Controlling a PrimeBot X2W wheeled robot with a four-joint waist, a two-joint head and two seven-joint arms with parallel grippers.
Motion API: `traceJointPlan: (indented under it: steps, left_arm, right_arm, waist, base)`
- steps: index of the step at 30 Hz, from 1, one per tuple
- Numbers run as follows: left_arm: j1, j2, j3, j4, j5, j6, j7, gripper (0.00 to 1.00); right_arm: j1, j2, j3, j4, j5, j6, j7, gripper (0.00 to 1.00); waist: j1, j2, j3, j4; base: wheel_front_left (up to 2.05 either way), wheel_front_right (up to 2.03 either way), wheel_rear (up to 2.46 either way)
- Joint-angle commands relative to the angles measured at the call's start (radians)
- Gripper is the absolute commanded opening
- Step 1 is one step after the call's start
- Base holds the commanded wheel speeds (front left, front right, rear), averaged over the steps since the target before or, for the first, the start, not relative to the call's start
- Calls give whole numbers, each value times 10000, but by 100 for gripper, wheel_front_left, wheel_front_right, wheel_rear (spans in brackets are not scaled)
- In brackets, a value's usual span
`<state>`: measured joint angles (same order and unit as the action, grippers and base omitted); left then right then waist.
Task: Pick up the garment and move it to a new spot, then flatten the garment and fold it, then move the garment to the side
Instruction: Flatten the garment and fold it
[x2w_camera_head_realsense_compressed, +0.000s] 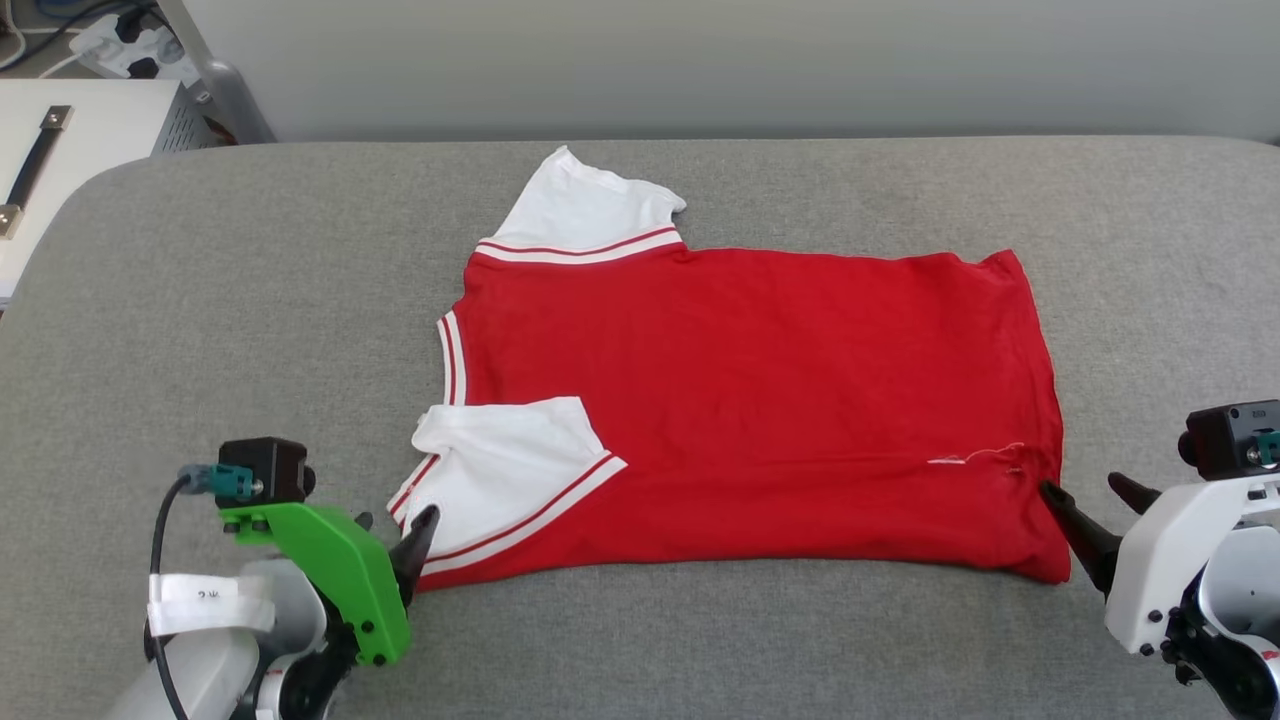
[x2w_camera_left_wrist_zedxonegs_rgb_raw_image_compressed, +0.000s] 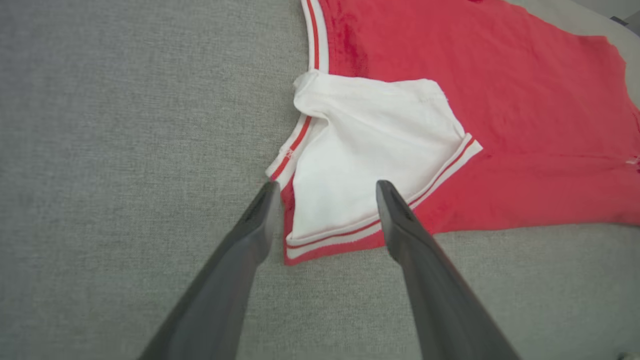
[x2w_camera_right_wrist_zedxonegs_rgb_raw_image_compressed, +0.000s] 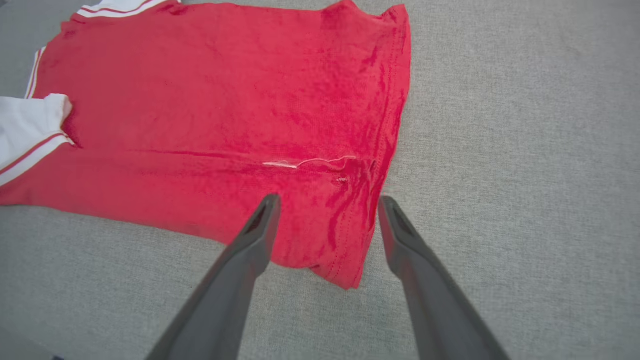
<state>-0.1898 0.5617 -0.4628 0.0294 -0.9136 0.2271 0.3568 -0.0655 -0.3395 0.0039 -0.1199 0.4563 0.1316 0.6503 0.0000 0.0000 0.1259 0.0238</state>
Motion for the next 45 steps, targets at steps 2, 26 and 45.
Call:
traceJointPlan:
  steps: [2,26,45]
  left_arm:
    - [362,215,-44,-470,84,487,299,100]
    - [125,289,-577,189,637,1701,1295,70]
    - [217,304,-322,-2416,683,1830,787,0]
  right_arm:
    - [217,315,-248,-354,-282,-9,357,100]
    - [300,1232,-961,-1338,-1164,-9,1541,100]
    - [53,1387,-1261,80,-1876,-9,1656,100]
  waist:
    - [0,0,199,-88]
    - [0,0,1619,-601]
    - [0,0,1110,231]
  base:
    - [0,0,0]
    - [0,0,0]
    - [0,0,0]
